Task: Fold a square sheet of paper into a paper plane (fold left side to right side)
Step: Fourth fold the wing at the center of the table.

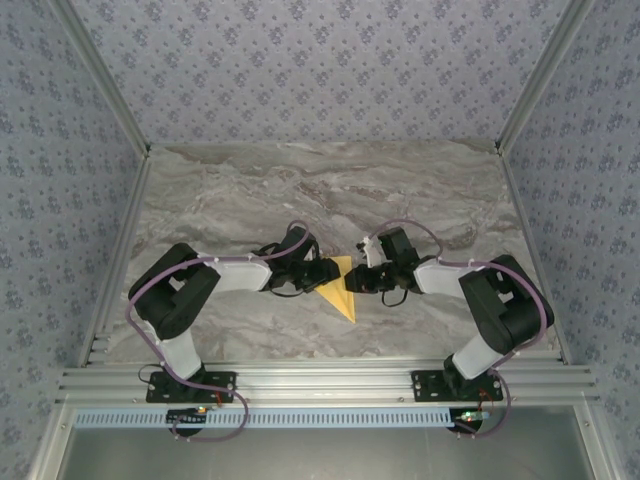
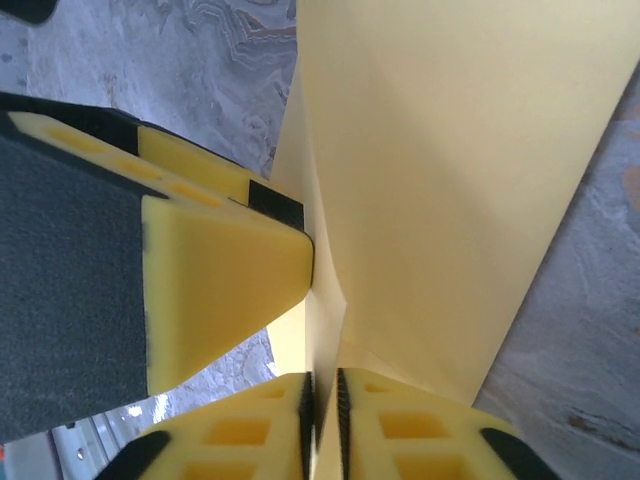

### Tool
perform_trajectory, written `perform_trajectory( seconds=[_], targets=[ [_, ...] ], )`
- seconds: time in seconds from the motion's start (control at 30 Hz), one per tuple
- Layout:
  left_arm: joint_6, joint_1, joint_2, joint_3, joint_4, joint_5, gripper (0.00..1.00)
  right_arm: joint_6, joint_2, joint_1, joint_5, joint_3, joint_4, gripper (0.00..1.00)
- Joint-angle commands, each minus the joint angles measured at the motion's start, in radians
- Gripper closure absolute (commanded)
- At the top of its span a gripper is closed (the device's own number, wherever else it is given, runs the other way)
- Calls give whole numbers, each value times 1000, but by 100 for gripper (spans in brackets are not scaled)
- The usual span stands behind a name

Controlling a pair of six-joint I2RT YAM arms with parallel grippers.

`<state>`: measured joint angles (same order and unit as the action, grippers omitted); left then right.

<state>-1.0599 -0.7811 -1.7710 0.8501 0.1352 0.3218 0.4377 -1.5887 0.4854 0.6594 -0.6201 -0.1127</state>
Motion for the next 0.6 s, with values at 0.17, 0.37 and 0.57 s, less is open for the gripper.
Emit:
perform_trajectory(
  seconds=[0.17, 0.37, 0.57],
  targets=[
    [-1, -5, -24, 4, -51, -33, 52, -40, -40, -20, -28, -35, 50, 88],
    [-1, -5, -24, 6, -53, -30, 52, -54, -57, -22, -47, -37, 70, 88],
    [0, -5, -25, 4, -52, -31, 52, -66, -64, -24, -70, -44, 85, 88]
  ],
)
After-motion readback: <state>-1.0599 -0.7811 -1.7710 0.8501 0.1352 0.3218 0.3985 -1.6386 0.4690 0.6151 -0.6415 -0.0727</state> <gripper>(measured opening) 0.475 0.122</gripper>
